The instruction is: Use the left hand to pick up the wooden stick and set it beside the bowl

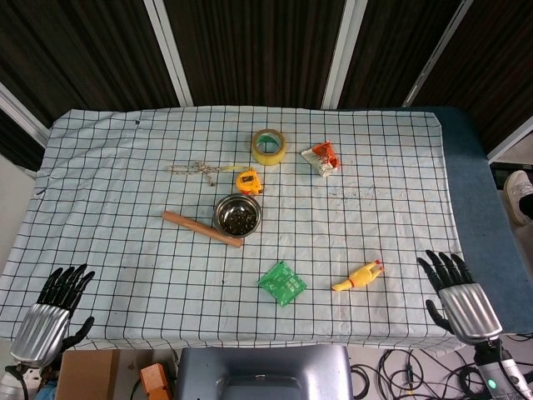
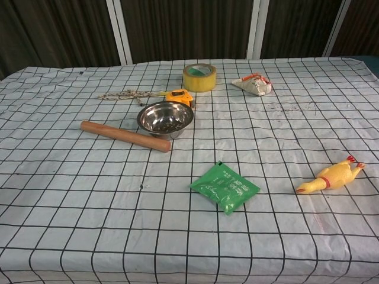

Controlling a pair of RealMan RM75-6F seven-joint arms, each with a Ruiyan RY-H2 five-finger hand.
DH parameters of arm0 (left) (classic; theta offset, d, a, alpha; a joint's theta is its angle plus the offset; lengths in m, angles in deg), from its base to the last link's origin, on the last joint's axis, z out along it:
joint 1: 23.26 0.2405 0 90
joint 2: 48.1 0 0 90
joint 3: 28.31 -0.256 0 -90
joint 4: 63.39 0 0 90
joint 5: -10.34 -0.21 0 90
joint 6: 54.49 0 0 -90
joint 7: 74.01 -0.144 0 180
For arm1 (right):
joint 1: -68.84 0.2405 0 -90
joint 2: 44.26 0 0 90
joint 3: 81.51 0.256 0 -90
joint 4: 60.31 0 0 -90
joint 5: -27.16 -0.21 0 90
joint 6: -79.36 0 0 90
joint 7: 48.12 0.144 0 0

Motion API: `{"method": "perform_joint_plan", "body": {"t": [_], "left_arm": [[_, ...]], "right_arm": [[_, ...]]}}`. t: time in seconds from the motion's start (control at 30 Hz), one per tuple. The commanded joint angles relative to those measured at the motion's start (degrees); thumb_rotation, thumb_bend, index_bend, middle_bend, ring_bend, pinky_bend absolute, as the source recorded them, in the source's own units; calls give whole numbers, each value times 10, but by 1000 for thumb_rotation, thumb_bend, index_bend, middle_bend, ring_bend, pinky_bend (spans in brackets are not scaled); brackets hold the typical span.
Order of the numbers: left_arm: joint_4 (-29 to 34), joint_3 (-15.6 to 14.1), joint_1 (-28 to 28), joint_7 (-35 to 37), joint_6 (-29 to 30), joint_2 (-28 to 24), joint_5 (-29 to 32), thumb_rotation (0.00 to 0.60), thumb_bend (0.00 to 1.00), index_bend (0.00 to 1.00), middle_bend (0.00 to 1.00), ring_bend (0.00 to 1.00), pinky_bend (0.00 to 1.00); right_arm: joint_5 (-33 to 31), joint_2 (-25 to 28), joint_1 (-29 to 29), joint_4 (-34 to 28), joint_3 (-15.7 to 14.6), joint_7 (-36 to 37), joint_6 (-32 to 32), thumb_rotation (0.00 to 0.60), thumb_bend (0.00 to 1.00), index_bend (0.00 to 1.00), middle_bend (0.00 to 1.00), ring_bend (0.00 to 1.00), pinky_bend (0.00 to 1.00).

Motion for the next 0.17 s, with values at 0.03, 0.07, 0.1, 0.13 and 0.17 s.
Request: {"method": "perform_joint_plan", "body": {"t": [0.03, 0.07, 0.1, 0.13, 0.17], "left_arm": [[-10, -5, 12, 39, 10, -3, -14, 600, 330, 0, 0, 0, 0], [-9, -4, 12, 42, 7, -4, -13, 600, 329, 0, 0, 0, 0], [-9, -3, 12, 43, 3, -5, -12, 600, 329, 0, 0, 0, 0], [-10, -1, 12, 40, -1, -4, -11, 600, 329, 0, 0, 0, 0], [-10, 0, 12, 36, -5, -4, -11, 600, 329, 0, 0, 0, 0]], "right_arm": [[-10, -11, -5, -10, 7, -18, -7, 600, 394, 0, 0, 0, 56], [-9, -10, -6, -11, 6, -18, -8, 600, 394, 0, 0, 0, 56], [-7, -10, -5, -12, 5, -16, -8, 600, 394, 0, 0, 0, 56], [-5, -9, -5, -12, 5, -14, -8, 600, 394, 0, 0, 0, 56], [-3, -9, -5, -12, 5, -13, -7, 600, 394, 0, 0, 0, 56]]}}
